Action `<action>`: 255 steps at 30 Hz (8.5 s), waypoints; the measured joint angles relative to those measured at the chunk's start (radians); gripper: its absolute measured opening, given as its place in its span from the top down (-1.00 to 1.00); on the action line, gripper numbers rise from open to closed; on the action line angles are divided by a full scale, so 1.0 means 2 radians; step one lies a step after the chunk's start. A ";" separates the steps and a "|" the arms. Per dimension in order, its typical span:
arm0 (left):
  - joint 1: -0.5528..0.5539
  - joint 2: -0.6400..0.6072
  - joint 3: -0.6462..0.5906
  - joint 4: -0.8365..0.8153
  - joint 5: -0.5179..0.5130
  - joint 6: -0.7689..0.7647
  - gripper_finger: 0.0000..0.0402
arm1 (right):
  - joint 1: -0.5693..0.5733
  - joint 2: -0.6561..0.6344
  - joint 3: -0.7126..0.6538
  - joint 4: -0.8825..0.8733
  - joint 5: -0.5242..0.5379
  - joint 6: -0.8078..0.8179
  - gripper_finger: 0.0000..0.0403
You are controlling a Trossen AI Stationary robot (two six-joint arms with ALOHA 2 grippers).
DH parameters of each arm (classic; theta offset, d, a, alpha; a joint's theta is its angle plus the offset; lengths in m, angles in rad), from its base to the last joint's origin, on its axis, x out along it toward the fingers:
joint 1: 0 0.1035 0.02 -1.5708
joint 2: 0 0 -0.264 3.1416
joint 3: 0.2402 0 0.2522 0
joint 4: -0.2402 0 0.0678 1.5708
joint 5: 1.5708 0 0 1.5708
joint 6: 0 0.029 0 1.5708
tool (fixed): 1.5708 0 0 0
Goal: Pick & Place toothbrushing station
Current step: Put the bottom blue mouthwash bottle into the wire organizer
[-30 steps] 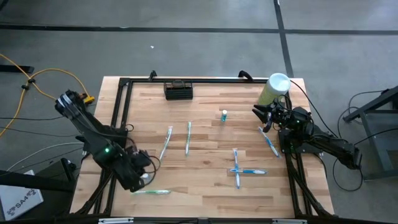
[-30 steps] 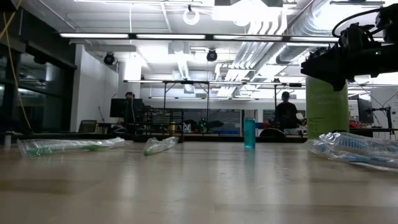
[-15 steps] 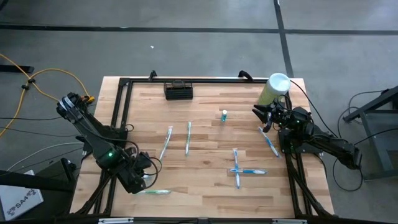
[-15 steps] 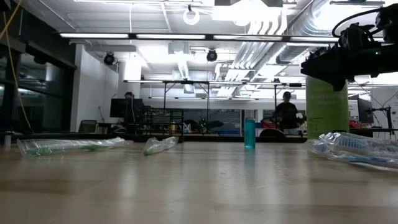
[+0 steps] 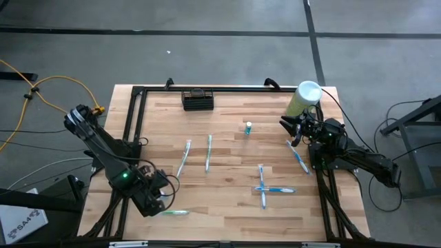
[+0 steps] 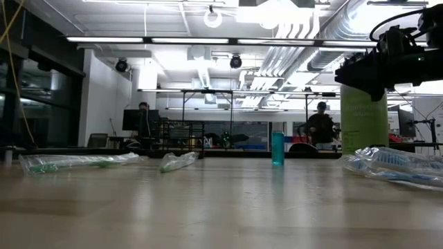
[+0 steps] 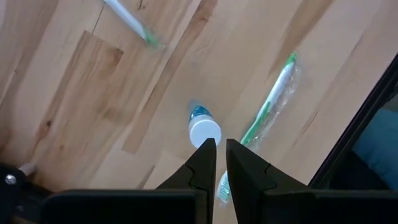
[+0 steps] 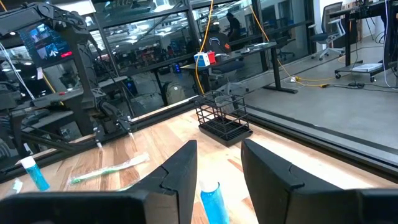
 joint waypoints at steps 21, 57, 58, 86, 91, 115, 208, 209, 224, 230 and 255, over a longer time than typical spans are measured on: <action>-0.021 0.012 -0.001 0.005 -0.001 -0.036 0.83 | 0.000 0.000 0.000 0.000 0.000 0.000 0.42; 0.009 0.046 -0.001 -0.011 0.018 -0.021 0.34 | 0.000 0.000 0.000 0.000 0.000 0.000 0.42; 0.009 0.046 -0.001 -0.011 0.019 -0.022 0.34 | 0.000 0.000 0.000 0.000 0.000 0.000 0.42; 0.009 0.050 -0.001 -0.011 0.035 -0.057 0.07 | 0.000 0.000 0.000 0.000 0.000 0.000 0.42; 0.009 0.062 -0.001 -0.010 0.044 -0.060 0.06 | 0.000 0.000 0.000 0.000 0.000 0.000 0.42; 0.035 0.111 0.000 0.014 0.049 -0.055 0.06 | 0.000 0.000 0.000 0.000 0.000 0.000 0.42; 0.034 0.125 -0.001 0.008 0.062 -0.099 0.52 | 0.000 0.000 0.000 0.000 0.000 0.000 0.42; 0.034 0.125 -0.001 0.009 0.062 -0.095 0.52 | 0.000 0.000 0.000 0.000 0.000 0.000 0.42; 0.061 0.063 -0.001 -0.010 0.023 -0.040 0.52 | 0.000 0.000 0.000 0.000 0.000 0.000 0.42; 0.126 0.030 -0.001 -0.020 0.024 0.046 0.52 | 0.000 0.000 0.000 0.000 0.000 0.000 0.42; 0.506 0.013 0.057 -0.068 0.071 0.468 0.52 | 0.000 0.000 0.000 0.000 0.000 0.000 0.42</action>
